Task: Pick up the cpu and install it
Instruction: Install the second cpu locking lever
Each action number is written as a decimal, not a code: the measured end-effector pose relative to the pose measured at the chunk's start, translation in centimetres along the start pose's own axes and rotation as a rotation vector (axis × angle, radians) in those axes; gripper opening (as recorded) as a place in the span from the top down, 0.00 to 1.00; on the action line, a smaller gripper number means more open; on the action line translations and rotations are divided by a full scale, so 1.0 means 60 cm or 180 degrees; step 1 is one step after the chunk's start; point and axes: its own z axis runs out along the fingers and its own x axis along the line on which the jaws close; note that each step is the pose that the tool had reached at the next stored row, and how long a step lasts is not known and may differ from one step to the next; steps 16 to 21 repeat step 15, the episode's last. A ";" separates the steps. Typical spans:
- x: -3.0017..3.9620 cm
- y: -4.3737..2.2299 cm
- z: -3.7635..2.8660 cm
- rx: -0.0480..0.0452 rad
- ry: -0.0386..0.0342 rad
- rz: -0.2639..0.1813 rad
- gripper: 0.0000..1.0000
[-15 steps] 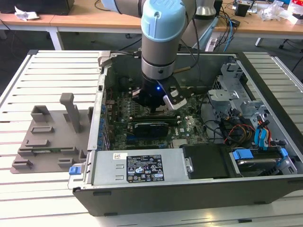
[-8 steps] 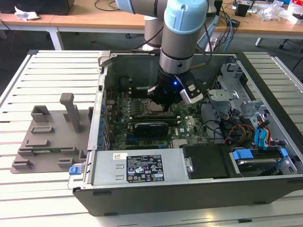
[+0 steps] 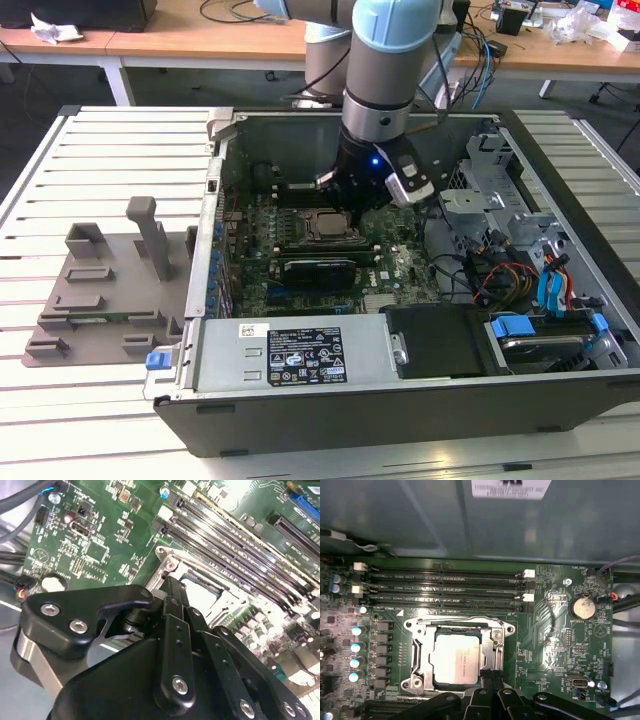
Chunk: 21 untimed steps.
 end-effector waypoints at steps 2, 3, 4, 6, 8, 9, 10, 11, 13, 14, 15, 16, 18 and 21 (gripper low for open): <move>0.000 0.001 -0.013 0.0000 -0.0001 0.0000 0.89; 0.000 0.001 -0.020 0.0001 -0.0001 0.0000 0.89; 0.000 0.002 -0.024 0.0000 -0.0001 0.0000 0.89; 0.000 0.002 -0.030 0.0001 -0.0001 0.0000 0.89; 0.000 0.002 -0.034 0.0001 -0.0001 0.0000 0.89; 0.000 0.002 -0.034 0.0000 -0.0001 0.0000 0.89; 0.000 0.002 -0.034 0.0001 -0.0001 0.0000 0.89; 0.000 0.002 -0.034 0.0001 -0.0001 0.0000 0.89; 0.000 0.002 -0.034 0.0001 -0.0001 0.0000 0.89; 0.000 0.002 -0.035 0.0001 -0.0001 0.0000 0.89; 0.000 0.002 -0.035 0.0001 -0.0001 0.0000 0.89; 0.000 0.002 -0.035 0.0001 -0.0001 0.0000 0.89; 0.000 0.002 -0.035 0.0001 -0.0001 0.0000 0.89; 0.000 0.002 -0.035 0.0001 -0.0001 0.0000 0.89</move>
